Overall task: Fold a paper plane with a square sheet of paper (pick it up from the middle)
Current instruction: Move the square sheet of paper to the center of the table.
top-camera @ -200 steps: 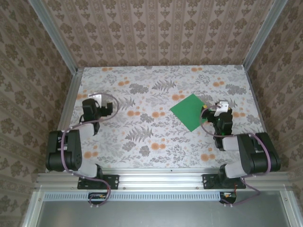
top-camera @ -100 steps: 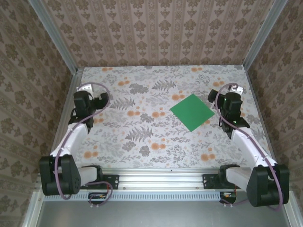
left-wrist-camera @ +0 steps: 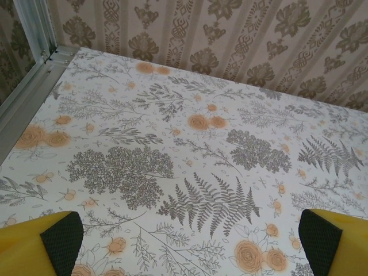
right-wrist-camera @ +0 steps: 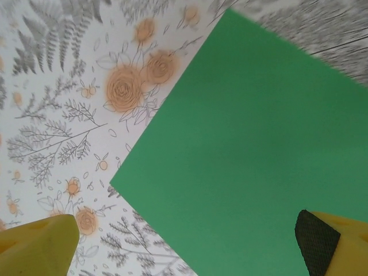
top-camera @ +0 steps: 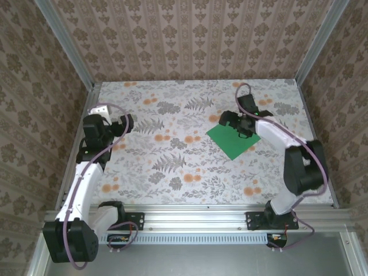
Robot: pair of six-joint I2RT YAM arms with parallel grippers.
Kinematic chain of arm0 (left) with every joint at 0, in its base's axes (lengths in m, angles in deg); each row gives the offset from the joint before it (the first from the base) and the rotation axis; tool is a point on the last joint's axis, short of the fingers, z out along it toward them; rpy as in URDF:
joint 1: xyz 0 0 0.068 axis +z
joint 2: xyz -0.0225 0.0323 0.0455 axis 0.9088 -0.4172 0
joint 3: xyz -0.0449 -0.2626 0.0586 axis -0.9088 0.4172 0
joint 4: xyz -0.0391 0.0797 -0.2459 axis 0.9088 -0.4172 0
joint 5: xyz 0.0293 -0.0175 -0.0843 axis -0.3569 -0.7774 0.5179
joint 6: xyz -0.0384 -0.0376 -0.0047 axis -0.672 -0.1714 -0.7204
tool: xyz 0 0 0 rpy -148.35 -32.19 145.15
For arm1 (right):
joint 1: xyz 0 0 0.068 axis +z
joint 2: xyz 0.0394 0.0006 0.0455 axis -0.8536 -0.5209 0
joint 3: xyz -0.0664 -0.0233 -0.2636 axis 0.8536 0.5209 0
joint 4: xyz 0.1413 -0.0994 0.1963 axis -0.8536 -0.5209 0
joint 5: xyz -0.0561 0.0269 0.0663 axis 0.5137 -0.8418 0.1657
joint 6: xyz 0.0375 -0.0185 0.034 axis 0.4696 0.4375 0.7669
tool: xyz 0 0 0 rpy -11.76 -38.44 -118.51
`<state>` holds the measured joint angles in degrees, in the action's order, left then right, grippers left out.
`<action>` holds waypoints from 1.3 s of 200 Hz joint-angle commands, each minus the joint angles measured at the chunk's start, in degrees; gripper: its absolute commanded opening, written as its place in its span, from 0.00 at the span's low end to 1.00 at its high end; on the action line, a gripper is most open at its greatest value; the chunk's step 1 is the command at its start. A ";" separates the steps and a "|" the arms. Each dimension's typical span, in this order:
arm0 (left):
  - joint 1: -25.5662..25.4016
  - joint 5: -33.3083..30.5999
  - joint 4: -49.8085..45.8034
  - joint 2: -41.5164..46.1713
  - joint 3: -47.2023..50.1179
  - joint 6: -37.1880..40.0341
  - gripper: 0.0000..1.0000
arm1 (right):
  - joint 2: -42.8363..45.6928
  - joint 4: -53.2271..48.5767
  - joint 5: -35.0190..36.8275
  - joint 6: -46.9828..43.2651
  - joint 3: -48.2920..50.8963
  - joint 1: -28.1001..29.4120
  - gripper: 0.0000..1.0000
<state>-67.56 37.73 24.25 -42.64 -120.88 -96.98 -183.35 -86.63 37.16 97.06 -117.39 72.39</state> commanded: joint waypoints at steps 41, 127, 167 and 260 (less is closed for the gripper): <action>-0.28 0.39 -3.65 0.03 -0.26 -1.63 1.00 | -17.17 -11.11 2.77 3.53 -15.46 2.47 0.97; -0.39 5.31 -3.29 -3.73 -1.43 -4.83 1.00 | -23.97 -13.63 -2.83 -2.09 -19.14 8.65 0.96; -0.87 8.04 -6.75 -7.32 -3.88 -7.15 1.00 | -20.56 -13.78 -9.43 -7.15 -12.27 15.63 0.96; -11.21 3.86 -16.91 -18.48 -11.17 -8.89 1.00 | -3.20 -16.62 9.09 6.10 -7.25 19.78 1.00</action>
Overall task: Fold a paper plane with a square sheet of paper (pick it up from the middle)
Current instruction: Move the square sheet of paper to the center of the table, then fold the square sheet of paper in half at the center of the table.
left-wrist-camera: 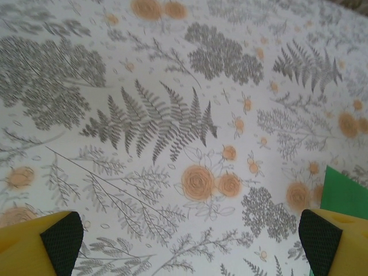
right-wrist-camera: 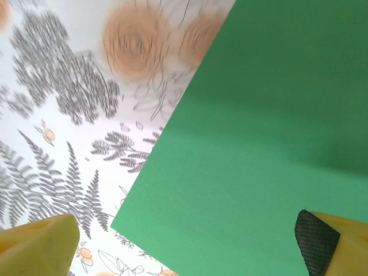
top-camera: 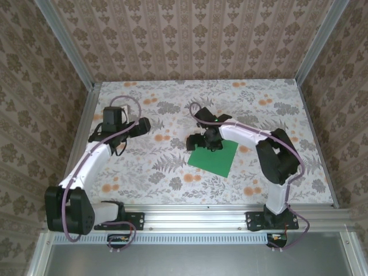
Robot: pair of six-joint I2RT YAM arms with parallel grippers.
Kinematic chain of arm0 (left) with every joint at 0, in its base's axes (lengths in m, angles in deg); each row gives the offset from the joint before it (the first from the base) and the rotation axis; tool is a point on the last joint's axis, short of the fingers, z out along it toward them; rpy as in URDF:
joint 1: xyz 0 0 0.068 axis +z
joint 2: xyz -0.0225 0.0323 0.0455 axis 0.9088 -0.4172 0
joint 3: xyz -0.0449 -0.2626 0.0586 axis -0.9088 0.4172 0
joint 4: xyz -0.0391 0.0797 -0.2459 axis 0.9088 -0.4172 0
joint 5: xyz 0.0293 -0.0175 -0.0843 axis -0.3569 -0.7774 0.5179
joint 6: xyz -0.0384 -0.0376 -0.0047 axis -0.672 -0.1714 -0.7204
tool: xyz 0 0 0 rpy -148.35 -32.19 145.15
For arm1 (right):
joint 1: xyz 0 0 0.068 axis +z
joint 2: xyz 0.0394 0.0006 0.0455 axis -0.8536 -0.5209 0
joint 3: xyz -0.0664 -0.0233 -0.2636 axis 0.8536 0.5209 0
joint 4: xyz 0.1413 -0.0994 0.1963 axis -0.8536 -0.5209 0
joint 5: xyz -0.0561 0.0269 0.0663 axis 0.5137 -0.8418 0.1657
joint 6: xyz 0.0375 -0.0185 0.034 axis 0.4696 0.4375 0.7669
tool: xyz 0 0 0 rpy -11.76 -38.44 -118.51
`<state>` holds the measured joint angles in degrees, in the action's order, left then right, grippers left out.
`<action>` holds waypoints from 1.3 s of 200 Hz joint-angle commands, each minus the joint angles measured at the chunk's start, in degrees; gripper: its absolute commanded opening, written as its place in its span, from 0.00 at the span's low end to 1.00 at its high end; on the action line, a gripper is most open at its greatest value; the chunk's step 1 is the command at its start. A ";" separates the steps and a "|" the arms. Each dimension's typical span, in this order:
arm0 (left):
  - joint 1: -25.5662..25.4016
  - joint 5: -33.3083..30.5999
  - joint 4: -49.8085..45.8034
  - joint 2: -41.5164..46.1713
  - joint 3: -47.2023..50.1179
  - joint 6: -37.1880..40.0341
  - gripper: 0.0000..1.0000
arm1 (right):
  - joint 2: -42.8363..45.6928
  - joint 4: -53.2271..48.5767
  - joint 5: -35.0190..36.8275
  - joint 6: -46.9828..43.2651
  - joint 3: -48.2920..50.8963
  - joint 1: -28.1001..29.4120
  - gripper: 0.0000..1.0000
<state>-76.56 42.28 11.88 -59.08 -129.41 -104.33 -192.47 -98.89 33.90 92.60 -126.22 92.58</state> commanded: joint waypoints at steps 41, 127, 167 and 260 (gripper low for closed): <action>-4.46 -0.92 -4.24 -4.44 -2.96 -1.89 1.00 | 6.22 -8.75 20.13 23.93 4.97 -0.26 1.00; -4.68 -2.05 -4.02 -6.43 -2.81 -0.42 1.00 | -3.89 -11.12 18.55 24.01 -1.74 1.27 1.00; -4.68 -1.80 -3.77 -7.46 -3.12 -0.21 1.00 | -6.97 -11.83 18.05 25.38 -3.32 1.36 1.00; -4.68 -1.91 -3.84 -8.25 -3.14 -0.24 1.00 | -11.55 -10.20 14.52 25.73 -1.47 1.36 1.00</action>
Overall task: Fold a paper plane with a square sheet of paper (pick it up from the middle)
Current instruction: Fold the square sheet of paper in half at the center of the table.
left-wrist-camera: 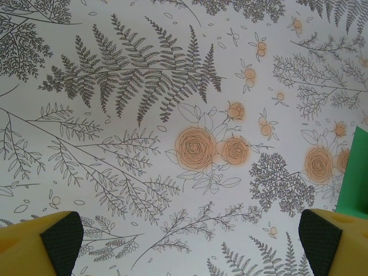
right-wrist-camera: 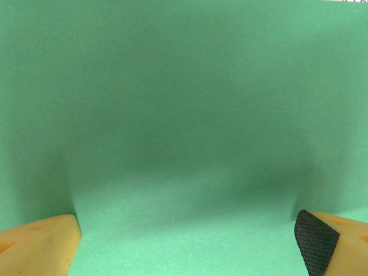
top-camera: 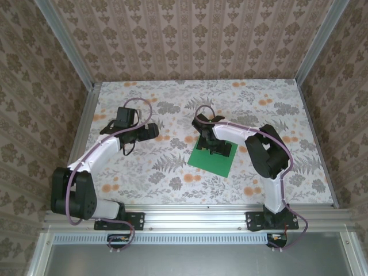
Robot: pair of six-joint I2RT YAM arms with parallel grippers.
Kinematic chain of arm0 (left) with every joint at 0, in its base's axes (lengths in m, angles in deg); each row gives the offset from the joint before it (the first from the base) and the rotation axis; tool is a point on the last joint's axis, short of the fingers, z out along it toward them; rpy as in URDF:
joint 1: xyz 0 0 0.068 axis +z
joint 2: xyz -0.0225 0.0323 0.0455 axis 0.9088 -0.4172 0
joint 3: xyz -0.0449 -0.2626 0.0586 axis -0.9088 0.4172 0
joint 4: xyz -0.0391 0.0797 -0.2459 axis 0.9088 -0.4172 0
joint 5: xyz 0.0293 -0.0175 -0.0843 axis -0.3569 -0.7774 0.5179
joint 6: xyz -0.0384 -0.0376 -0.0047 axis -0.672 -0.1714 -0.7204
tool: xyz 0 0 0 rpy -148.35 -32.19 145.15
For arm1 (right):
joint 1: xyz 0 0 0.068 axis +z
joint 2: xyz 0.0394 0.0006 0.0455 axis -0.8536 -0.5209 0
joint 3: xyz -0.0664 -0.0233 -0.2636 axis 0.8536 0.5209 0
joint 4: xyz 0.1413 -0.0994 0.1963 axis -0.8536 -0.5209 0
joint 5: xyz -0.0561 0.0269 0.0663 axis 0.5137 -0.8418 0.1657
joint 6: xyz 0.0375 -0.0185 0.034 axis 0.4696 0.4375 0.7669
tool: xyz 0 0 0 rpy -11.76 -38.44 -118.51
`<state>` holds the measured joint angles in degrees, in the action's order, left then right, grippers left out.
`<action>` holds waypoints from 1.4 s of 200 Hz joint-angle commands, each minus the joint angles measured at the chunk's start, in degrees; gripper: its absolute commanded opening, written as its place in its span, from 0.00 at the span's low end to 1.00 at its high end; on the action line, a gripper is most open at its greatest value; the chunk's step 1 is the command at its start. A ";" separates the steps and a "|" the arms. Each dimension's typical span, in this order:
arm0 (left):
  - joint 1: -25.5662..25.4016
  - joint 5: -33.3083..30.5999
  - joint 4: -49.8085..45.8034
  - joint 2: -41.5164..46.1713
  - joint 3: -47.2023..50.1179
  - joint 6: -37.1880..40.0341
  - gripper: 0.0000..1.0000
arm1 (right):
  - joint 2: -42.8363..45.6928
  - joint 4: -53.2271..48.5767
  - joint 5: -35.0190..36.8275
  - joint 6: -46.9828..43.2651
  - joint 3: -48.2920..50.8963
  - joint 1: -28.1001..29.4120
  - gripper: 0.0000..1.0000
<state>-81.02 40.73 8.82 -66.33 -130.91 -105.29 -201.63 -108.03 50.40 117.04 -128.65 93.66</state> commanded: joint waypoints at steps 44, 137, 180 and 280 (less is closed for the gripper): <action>-0.22 -0.35 -1.15 -1.00 -1.65 0.54 1.00 | -3.06 -0.12 -3.24 1.60 2.99 0.28 0.98; -0.22 -0.31 -1.66 -1.00 -1.51 0.25 1.00 | -3.01 3.48 -5.84 2.05 6.67 0.20 0.80; -0.22 -0.19 -1.58 -1.00 -1.46 0.04 1.00 | -2.92 3.01 -4.77 1.67 6.58 0.20 0.77; -0.14 7.98 -0.07 -1.75 -0.02 -3.96 1.00 | 5.91 14.69 -9.94 -1.92 10.49 0.17 0.43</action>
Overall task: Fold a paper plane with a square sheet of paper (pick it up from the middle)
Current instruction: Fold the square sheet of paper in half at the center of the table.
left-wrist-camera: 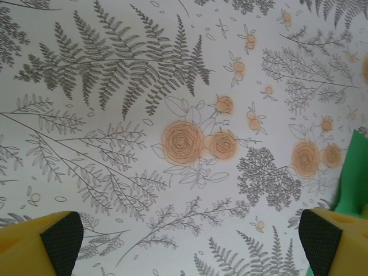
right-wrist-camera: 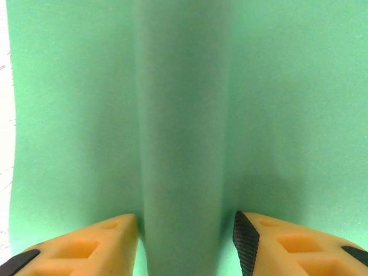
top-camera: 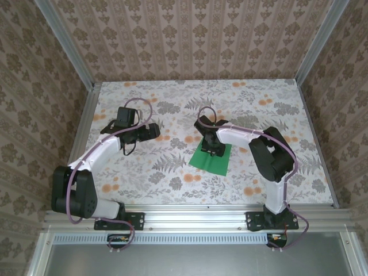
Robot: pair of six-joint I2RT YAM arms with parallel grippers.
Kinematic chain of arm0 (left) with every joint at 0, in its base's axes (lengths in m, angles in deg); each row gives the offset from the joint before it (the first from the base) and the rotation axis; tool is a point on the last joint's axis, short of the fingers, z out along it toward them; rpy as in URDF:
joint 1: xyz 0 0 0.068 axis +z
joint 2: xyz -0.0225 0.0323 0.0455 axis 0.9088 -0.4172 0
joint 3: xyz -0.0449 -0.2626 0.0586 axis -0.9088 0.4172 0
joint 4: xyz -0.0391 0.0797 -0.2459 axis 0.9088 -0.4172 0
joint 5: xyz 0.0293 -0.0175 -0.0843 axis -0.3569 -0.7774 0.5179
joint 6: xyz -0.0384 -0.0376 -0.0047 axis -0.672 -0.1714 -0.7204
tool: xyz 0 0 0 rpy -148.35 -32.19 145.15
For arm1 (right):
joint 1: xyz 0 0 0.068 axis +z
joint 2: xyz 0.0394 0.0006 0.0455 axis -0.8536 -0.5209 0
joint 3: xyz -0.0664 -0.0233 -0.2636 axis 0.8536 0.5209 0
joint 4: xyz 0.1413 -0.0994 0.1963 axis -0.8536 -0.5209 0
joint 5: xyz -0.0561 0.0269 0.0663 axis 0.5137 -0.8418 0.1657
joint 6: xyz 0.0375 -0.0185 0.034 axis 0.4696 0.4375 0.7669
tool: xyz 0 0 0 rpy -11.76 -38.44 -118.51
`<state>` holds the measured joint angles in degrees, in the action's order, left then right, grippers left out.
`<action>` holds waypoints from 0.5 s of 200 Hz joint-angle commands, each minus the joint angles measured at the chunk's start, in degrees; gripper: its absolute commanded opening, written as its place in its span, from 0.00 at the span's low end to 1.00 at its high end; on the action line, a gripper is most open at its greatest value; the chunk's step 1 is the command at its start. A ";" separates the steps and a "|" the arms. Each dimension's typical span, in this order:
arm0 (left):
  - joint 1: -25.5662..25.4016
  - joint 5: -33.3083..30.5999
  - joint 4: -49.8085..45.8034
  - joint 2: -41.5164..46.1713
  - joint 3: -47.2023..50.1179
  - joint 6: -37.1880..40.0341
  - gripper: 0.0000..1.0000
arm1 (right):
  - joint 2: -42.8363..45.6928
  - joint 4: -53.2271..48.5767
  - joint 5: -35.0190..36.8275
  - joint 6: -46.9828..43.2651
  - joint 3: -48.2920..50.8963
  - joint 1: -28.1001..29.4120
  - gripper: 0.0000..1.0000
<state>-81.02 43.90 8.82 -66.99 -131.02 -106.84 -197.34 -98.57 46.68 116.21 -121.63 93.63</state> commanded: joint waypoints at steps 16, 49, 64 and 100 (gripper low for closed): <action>-0.16 7.73 1.09 -1.35 1.06 -3.94 1.00 | 4.31 9.84 -8.78 -1.76 5.06 0.13 0.38; -0.21 11.78 4.18 -1.06 3.36 -7.41 1.00 | 9.66 21.14 -17.12 -2.92 8.90 -0.09 0.33; -0.23 13.26 5.92 -0.68 4.60 -9.02 1.00 | 11.54 27.37 -22.36 -2.54 10.75 -0.43 0.31; -0.18 15.78 9.20 0.27 6.96 -11.12 0.98 | 12.98 42.86 -34.50 0.95 13.92 -1.80 0.27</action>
<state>-81.02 55.96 14.59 -67.91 -125.54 -115.04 -185.98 -69.56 23.52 114.92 -109.54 92.80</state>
